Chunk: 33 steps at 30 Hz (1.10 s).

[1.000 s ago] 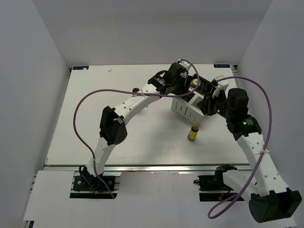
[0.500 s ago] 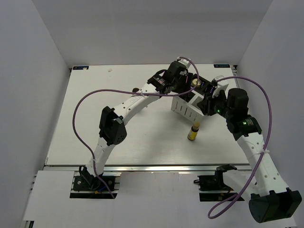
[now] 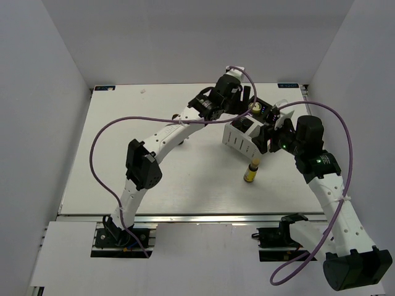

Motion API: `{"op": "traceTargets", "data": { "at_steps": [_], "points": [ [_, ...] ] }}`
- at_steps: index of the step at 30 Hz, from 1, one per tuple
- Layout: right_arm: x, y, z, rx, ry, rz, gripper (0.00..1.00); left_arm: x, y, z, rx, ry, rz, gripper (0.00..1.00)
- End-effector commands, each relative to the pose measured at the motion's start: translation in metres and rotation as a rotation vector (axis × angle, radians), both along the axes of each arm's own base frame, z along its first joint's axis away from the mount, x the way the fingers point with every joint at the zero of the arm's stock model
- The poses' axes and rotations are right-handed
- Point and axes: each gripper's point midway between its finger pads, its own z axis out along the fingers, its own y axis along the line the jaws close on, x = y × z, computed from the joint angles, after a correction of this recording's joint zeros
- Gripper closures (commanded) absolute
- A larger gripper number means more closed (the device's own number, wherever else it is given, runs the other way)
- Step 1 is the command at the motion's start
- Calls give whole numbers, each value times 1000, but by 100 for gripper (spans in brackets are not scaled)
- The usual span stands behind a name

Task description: Organize the condiment bottles

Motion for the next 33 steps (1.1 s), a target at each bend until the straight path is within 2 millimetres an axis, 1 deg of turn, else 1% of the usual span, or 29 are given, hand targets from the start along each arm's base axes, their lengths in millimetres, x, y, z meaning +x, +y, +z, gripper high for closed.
{"op": "traceTargets", "data": {
  "at_steps": [1, 2, 3, 4, 5, 6, 7, 8, 9, 10, 11, 12, 13, 14, 15, 16, 17, 18, 19, 20, 21, 22, 23, 24, 25, 26, 27, 28, 33],
  "points": [
    [-15, 10, -1, -79, -58, 170, 31, -3, 46, 121, -114, -193, 93, 17],
    [-21, 14, -5, -81, -53, 218, 29, -8, 58, 138, -128, -209, 105, 16],
    [-22, 15, -8, -95, -46, 236, 28, -9, 67, 141, -126, -208, 116, 15],
    [-23, 14, -13, -113, -40, 247, 27, -11, 78, 131, -95, -184, 130, 15],
    [-25, 12, -17, -122, -15, 245, 27, -15, 85, 132, -87, -178, 136, 14],
    [-24, 11, -23, -130, 11, 240, 26, -25, 99, 148, -102, -194, 142, 13],
    [-25, 9, -26, -139, 35, 235, 25, -33, 106, 147, -88, -182, 142, 13],
    [-27, 6, -32, -155, 67, 227, 25, -40, 113, 128, -53, -148, 137, 12],
    [-29, 6, -38, -159, 97, 231, 25, -57, 125, 145, -78, -163, 122, 12],
    [-31, 5, -43, -164, 118, 234, 24, -66, 131, 144, -80, -158, 113, 11],
    [-35, 5, -49, -165, 139, 246, 23, -75, 137, 118, -44, -110, 109, 11],
    [-40, 5, -55, -167, 172, 255, 22, -92, 152, 136, -84, -137, 105, 10],
    [-42, 5, -59, -168, 186, 257, 22, -101, 159, 133, -92, -126, 111, 9],
    [-43, 5, -63, -169, 203, 256, 22, -110, 168, 109, -60, -87, 118, 8],
    [-45, 4, -66, -171, 212, 258, 22, -125, 185, 124, -98, -116, 132, 8],
    [-45, 4, -67, -171, 218, 256, 22, -132, 193, 122, -111, -113, 145, 6],
    [-46, 4, -72, -172, 235, 259, 22, -139, 201, 104, -92, -88, 157, 5],
    [-47, 4, -75, -171, 245, 260, 22, -146, 208, 105, -104, -91, 168, 4],
    [-48, 5, -77, -166, 253, 268, 22, -156, 222, 115, -140, -113, 188, 4],
    [-49, 6, -80, -163, 265, 274, 23, -161, 228, 114, -146, -112, 199, 4],
    [-50, 7, -83, -163, 274, 283, 23, -166, 235, 102, -128, -90, 215, 3],
    [-51, 9, -85, -159, 280, 295, 24, -169, 242, 100, -135, -85, 245, 3],
    [-50, 9, -89, -160, 293, 298, 24, -176, 251, 103, -154, -92, 256, 3],
    [-50, 9, -92, -162, 301, 299, 25, -181, 256, 98, -152, -80, 269, 3],
    [-49, 9, -95, -167, 305, 303, 26, -184, 260, 85, -152, -52, 287, 3],
    [-49, 9, -98, -169, 317, 304, 26, -190, 268, 88, -171, -63, 302, 3],
    [-49, 9, -99, -171, 316, 306, 27, -193, 271, 84, -177, -53, 311, 3],
    [-49, 9, -100, -171, 320, 308, 27, -197, 274, 73, -181, -28, 327, 3],
    [-51, 7, -107, -179, 333, 305, 29, -211, 292, 60, -181, -1, 370, 3]
  ]
}}
